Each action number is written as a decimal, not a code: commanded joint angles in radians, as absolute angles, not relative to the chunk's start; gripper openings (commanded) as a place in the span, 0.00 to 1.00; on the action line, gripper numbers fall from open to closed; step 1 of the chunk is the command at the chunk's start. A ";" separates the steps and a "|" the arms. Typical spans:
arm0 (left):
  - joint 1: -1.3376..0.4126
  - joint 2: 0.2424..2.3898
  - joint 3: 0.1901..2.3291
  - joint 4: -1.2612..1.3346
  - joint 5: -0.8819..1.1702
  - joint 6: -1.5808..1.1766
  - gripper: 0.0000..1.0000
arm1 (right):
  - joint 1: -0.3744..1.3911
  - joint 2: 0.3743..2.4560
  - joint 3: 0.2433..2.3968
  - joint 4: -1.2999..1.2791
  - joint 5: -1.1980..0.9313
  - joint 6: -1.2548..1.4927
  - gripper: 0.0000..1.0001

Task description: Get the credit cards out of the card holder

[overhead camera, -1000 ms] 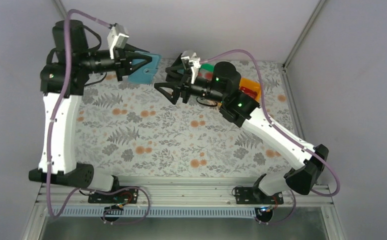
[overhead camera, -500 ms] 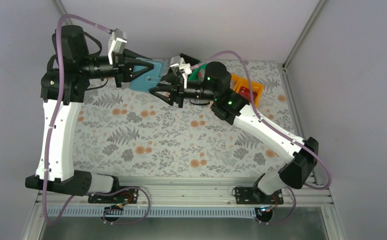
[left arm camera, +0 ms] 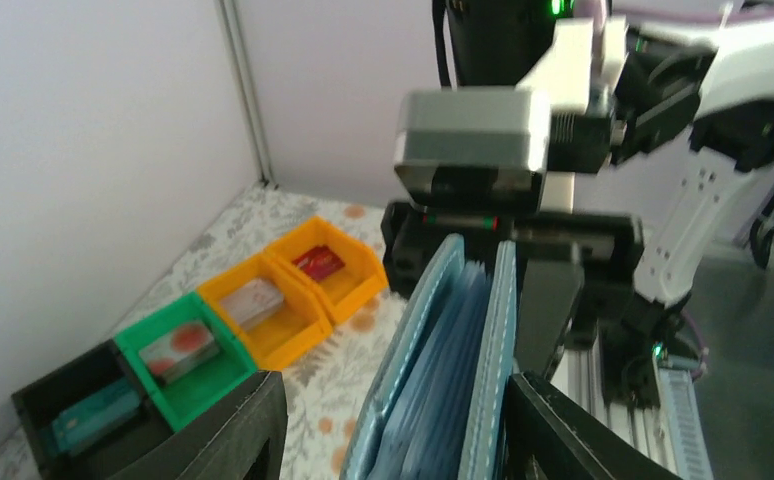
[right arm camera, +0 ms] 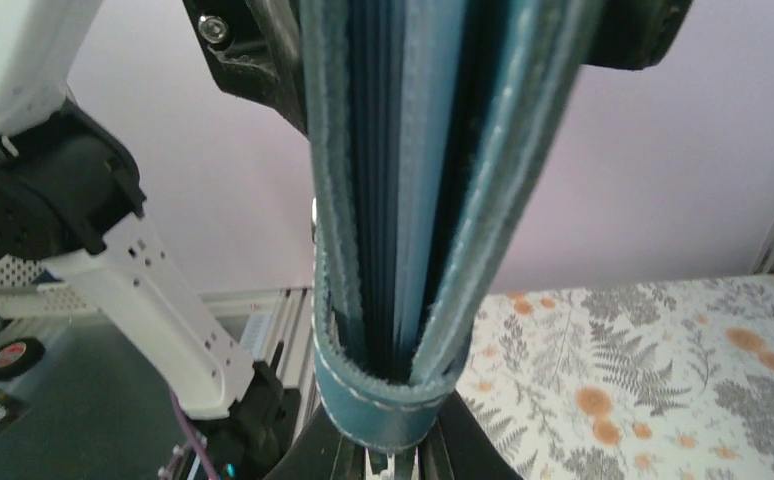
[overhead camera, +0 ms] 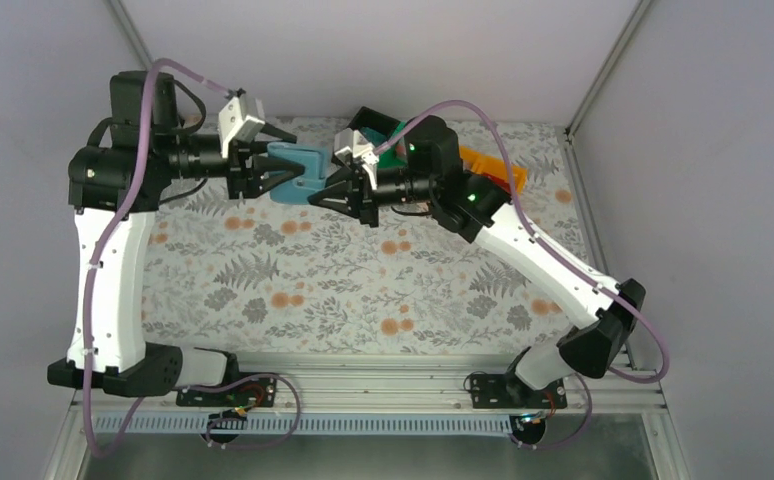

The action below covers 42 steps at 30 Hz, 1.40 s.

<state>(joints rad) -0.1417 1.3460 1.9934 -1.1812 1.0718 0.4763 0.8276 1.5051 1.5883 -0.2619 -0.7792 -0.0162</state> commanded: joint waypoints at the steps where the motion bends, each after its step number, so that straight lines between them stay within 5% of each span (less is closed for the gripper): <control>1: -0.143 1.309 1.966 -1.358 0.979 0.706 0.55 | 0.828 1.454 1.641 -0.458 -0.820 -0.188 0.04; 13: -0.143 1.238 1.826 -1.358 1.047 0.812 0.51 | 0.828 1.433 1.672 -0.514 -0.802 -0.260 0.04; 16: -0.143 1.250 1.818 -1.358 1.114 0.813 0.37 | 0.828 1.439 1.674 -0.516 -0.820 -0.265 0.04; 20: -0.143 1.255 1.813 -1.358 1.162 0.822 0.04 | 0.828 1.441 1.661 -0.494 -0.808 -0.257 0.04; 22: -0.143 1.248 1.804 -1.358 1.139 0.824 0.03 | 0.822 1.429 1.635 -0.456 -0.744 -0.216 0.09; 24: -0.141 1.239 1.778 -1.315 1.088 0.749 0.02 | 0.808 1.407 1.596 -0.403 -0.617 -0.139 0.33; 26: -0.141 1.227 1.730 -1.199 0.960 0.582 0.02 | 0.787 1.385 1.559 -0.360 -0.460 -0.047 0.46; 28: -0.141 1.223 1.688 -1.055 0.728 0.395 0.02 | 0.784 1.379 1.558 -0.352 -0.227 0.063 0.50; 35: -0.141 1.237 1.645 -0.936 0.541 0.212 0.02 | 0.902 1.410 1.510 -0.217 0.064 0.321 0.44; 42: -0.141 1.236 1.607 -0.916 0.506 0.197 0.02 | 0.944 1.568 1.671 -0.175 -0.023 0.418 0.43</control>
